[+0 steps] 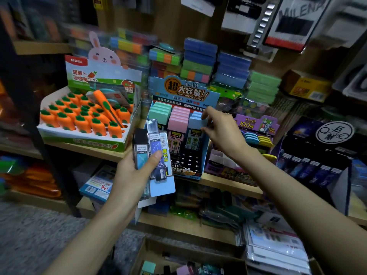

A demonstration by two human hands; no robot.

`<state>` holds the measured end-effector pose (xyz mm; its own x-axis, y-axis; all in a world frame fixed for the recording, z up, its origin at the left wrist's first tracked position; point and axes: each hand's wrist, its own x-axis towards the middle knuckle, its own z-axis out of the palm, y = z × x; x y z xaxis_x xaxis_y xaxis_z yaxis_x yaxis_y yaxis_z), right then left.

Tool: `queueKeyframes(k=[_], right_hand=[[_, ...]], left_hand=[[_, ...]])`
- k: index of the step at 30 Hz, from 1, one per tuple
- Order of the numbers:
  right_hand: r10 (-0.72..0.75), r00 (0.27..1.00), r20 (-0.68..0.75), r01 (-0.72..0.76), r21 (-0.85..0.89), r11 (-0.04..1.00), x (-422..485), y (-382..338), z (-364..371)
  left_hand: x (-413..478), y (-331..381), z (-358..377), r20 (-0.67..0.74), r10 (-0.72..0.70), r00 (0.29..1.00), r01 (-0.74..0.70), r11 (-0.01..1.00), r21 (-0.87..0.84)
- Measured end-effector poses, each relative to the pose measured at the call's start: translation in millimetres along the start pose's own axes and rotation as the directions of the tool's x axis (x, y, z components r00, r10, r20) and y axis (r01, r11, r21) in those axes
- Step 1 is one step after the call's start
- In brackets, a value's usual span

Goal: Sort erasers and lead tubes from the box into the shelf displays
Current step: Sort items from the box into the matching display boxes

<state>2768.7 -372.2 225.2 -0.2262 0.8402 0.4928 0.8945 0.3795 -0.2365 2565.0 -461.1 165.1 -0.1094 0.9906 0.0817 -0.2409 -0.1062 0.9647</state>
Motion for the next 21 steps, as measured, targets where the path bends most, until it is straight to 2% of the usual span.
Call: queueKeyframes(k=[4, 6, 7, 8, 9, 10, 12, 14, 21], right_hand=[[-0.015, 0.999, 0.034, 0.019, -0.146, 0.989, 1, -1, -4], [-0.037, 0.999, -0.002, 0.036, -0.188, 0.982, -2, -7, -10], [-0.032, 0.999, -0.044, 0.026, -0.134, 0.991, -6, -14, -13], [0.005, 0.998, -0.066, -0.006, -0.012, 1.000, -13, -23, -15], [0.066, 0.997, -0.030, -0.061, 0.149, 0.987, -20, -32, -17], [0.127, 0.989, 0.071, -0.143, 0.311, 0.940, -27, -41, -18], [0.195, 0.937, 0.290, -0.330, 0.547, 0.769, -41, -54, -17], [0.230, 0.907, 0.353, -0.413, 0.643, 0.644, -51, -57, -13], [0.427, 0.845, 0.322, -0.498, 0.763, 0.412, -73, -33, -23]], left_hand=[[0, 0, 2, 0.025, 0.001, 1.000, -0.001, 1.000, 0.004], [-1, 0, 4, 0.056, -0.003, 0.998, 0.003, 1.000, 0.006], [-1, 0, 6, 0.080, -0.002, 0.997, 0.002, 1.000, 0.008], [-2, -1, 9, 0.103, -0.001, 0.995, 0.000, 1.000, 0.013], [-3, -1, 11, 0.122, -0.005, 0.993, 0.002, 1.000, 0.021], [-4, -2, 14, 0.135, -0.012, 0.991, 0.007, 0.999, 0.032], [-7, -5, 20, 0.161, -0.030, 0.986, 0.021, 0.998, 0.054], [-10, -8, 25, 0.191, -0.046, 0.980, 0.032, 0.997, 0.074], [-18, -15, 40, 0.229, -0.056, 0.972, 0.035, 0.995, 0.093]])
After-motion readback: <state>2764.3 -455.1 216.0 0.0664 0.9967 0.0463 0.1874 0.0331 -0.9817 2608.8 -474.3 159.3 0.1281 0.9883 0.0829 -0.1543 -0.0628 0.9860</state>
